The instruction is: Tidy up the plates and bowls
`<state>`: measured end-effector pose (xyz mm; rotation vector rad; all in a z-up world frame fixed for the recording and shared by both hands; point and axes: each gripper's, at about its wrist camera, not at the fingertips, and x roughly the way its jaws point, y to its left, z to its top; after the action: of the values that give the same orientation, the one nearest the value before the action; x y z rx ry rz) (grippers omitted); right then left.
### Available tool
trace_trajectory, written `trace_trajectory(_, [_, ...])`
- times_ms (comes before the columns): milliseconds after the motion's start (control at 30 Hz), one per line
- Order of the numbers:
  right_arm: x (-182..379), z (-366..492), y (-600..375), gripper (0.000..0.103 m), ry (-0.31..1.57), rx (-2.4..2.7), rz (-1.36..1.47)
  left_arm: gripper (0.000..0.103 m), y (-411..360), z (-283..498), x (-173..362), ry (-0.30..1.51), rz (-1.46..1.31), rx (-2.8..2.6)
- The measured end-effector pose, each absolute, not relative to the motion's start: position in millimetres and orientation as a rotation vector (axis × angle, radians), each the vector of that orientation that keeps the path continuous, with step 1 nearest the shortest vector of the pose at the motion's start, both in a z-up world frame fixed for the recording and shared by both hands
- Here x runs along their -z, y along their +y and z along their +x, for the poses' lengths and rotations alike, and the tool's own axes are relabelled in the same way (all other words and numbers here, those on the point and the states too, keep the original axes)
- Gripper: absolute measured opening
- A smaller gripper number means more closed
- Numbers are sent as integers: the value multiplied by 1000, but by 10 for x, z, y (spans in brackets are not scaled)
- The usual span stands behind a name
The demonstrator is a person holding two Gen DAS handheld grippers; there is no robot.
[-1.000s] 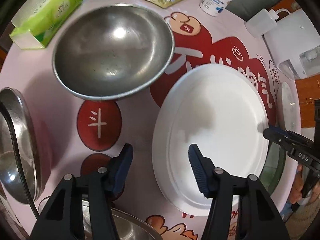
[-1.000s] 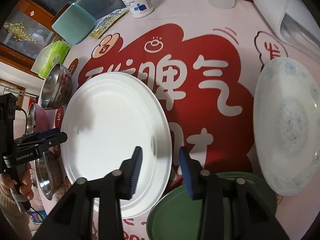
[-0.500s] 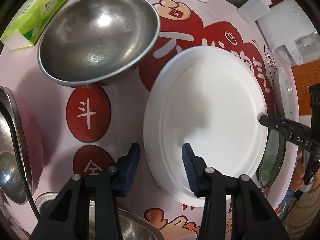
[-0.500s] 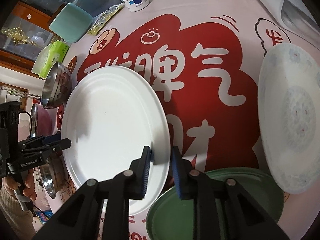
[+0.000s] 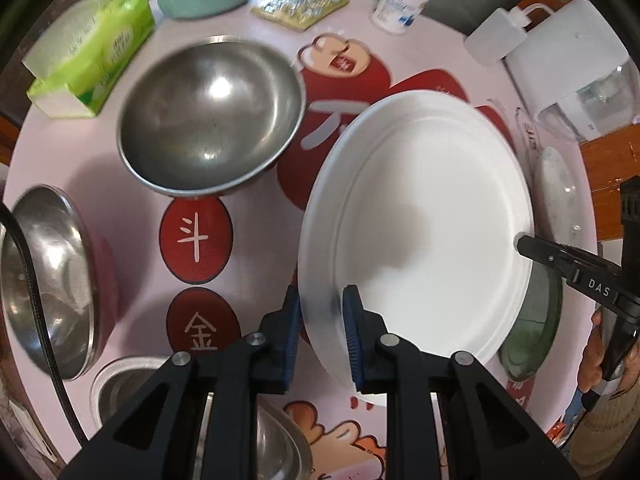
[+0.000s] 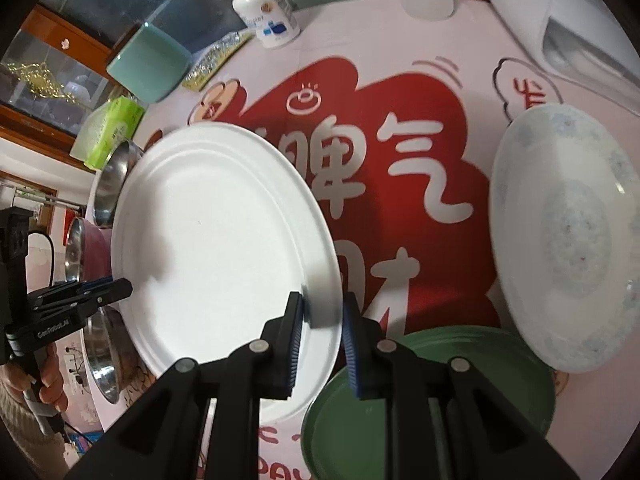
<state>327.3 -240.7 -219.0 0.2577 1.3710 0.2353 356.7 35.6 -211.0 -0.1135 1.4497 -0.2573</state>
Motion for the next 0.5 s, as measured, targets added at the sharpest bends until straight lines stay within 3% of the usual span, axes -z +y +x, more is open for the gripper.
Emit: trace_trajectory(500, [1353, 2533, -2511, 19, 1258, -206, 283, 19, 346, 2852, 1157, 1332, -108, 330])
